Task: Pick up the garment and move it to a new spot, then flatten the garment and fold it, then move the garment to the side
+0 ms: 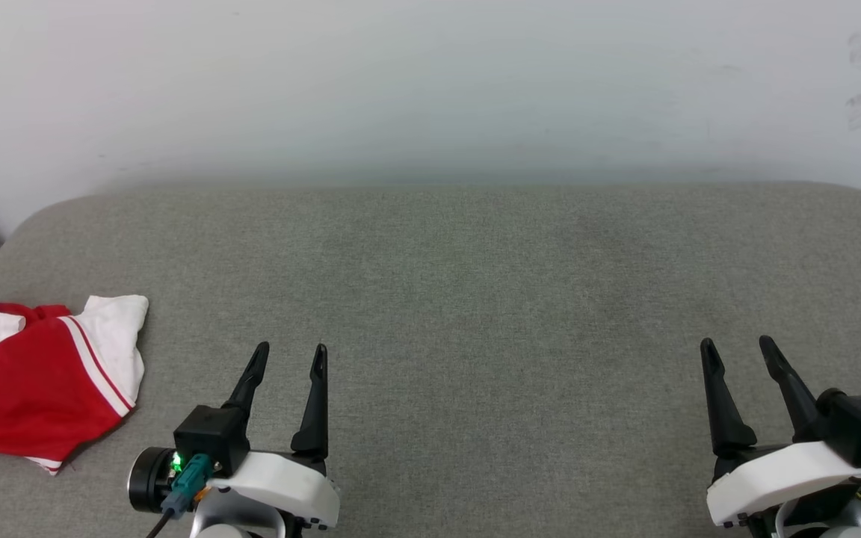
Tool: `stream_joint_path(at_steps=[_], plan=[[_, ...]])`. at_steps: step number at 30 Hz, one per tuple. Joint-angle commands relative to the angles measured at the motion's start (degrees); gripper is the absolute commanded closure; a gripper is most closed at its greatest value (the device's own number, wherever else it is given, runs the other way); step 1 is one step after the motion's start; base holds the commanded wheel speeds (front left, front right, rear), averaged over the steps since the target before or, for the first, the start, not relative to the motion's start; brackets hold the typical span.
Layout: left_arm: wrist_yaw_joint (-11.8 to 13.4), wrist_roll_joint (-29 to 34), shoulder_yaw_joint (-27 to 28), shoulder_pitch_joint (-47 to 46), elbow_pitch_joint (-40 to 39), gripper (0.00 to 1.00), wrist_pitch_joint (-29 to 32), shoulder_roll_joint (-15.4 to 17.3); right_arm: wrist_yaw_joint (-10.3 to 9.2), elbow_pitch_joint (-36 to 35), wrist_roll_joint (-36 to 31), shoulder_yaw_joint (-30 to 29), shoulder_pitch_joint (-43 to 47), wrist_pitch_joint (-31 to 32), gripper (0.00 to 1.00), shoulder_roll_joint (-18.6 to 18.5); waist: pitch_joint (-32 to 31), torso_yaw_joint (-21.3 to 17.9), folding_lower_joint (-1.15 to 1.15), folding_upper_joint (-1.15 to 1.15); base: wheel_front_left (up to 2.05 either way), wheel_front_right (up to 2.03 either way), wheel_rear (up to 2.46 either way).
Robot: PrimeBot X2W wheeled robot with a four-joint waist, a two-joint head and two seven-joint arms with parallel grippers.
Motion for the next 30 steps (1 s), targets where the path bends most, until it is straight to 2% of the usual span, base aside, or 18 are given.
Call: stream_joint_path(at_steps=[1,22,30], plan=[[0.2,1.35,-0.14,-0.52,-0.04,0.0,-0.51,0.06,0.0,-0.52,-1.45,-0.12,0.38,-0.36,0.0,0.21,-0.06,-0.02,0.0,0.0,0.0,0.0,0.0],[0.9,8.35,-0.92,-0.69,1.82,0.0,-2.9,-0.57,-0.01,-0.66,-6.71,-0.68,1.09,-1.63,0.0,0.27,0.01,0.18,-0.01,0.0,0.0,0.0,0.0],[0.86,8.53,-0.48,-0.85,2.76,0.0,-3.29,-1.03,-0.01,-0.38,-7.17,-0.98,1.06,-2.23,0.0,0.28,-0.08,0.56,-0.01,0.0,0.0,0.0,0.0]])
